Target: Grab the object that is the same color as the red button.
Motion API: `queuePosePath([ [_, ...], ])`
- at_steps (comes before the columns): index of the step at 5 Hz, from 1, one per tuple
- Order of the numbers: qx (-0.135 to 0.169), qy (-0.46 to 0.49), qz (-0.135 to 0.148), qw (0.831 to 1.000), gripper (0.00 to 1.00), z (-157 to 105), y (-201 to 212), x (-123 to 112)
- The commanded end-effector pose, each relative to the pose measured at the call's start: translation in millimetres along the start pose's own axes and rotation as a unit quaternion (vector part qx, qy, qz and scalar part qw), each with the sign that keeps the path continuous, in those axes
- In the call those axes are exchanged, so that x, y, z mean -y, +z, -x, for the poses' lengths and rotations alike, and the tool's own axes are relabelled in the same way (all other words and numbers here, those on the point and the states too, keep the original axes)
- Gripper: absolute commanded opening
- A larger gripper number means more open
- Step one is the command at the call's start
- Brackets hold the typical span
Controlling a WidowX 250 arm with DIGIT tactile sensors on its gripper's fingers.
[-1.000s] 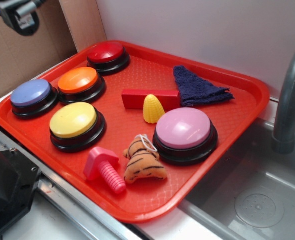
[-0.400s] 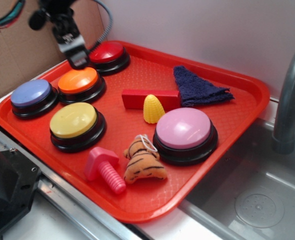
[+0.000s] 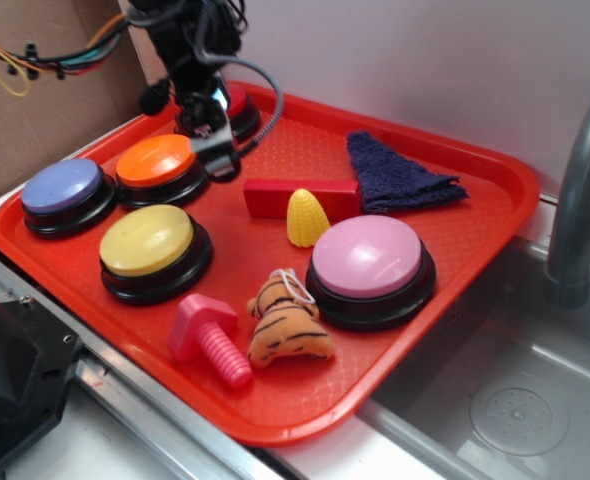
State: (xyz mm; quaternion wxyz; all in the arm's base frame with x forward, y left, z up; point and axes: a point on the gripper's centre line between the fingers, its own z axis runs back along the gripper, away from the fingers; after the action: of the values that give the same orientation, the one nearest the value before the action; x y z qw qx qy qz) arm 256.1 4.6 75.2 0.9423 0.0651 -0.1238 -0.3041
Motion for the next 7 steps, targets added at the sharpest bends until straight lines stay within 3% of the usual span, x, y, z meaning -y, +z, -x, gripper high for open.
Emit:
queuePosePath([
  [1,0.042,-0.071,0.02,0.996,1.0,-24.2,-31.9,5.1],
  [2,0.038,-0.083,0.031,0.995,1.0,-24.3,-42.1,12.5],
  [3,0.042,-0.082,0.035,0.995,0.75,-24.7,-47.0,13.2],
  [4,0.048,-0.084,0.038,0.995,0.0,-24.2,-46.2,12.6],
  [6,0.062,-0.06,0.045,0.995,0.0,-22.6,-22.7,9.1],
  [7,0.048,-0.003,0.042,0.998,0.0,-19.8,6.4,-0.8],
])
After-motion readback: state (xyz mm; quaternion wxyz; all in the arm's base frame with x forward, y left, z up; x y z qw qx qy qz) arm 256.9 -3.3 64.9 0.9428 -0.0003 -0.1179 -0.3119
